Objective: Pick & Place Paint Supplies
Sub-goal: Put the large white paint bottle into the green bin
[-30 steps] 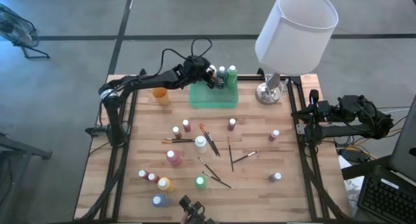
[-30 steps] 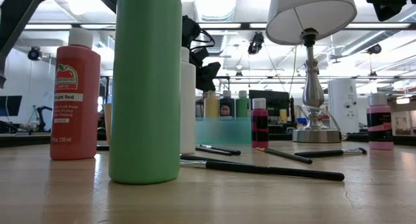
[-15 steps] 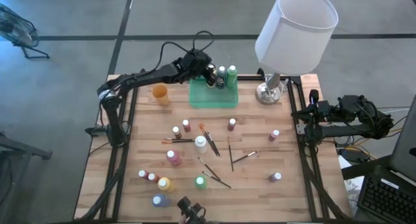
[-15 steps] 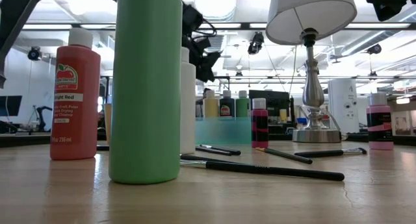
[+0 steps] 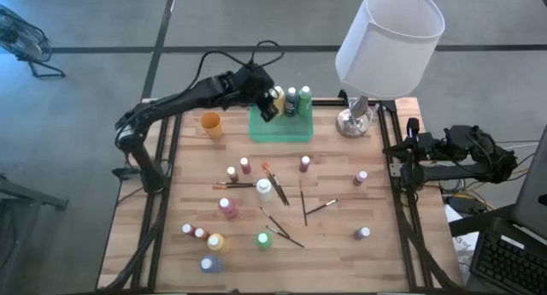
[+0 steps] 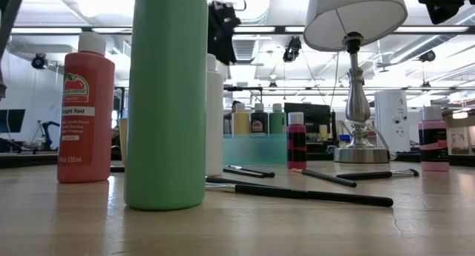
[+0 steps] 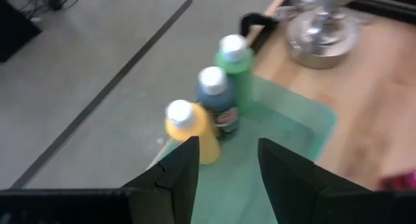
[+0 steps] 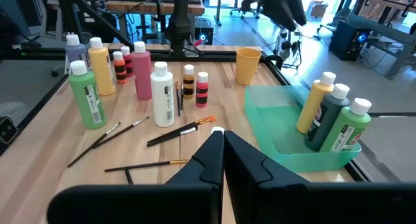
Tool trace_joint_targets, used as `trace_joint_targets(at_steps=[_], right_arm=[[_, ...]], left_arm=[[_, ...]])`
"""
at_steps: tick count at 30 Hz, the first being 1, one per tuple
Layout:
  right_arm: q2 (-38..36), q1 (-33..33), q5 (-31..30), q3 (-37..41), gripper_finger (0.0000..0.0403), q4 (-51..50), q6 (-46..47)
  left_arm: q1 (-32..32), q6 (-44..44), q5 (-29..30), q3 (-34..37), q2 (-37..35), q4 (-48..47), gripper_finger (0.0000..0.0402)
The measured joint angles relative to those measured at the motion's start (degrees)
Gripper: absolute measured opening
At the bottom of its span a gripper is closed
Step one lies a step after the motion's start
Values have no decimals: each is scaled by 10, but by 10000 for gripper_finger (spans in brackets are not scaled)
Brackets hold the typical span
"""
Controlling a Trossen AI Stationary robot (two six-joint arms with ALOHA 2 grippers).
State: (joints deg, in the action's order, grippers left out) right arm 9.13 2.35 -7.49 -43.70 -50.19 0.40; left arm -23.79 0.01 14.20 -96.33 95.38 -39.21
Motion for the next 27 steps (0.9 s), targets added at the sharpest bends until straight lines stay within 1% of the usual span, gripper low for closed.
trace_joint_targets(at_steps=[9, 17, 23, 27], right_arm=[[0, 0, 0, 0, 8, -1, 0], [0, 0, 0, 0, 8, -2, 0], [0, 0, 0, 0, 8, -2, 0], [0, 0, 0, 0, 8, -1, 0]], left_arm=[[98, -5, 0, 0, -45, -17, 163], [205, -14, 2, 5, -49, -55, 163], [284, -38, 13, 50, -65, -54, 163], [334, -63, 58, 94, -93, -48, 163]])
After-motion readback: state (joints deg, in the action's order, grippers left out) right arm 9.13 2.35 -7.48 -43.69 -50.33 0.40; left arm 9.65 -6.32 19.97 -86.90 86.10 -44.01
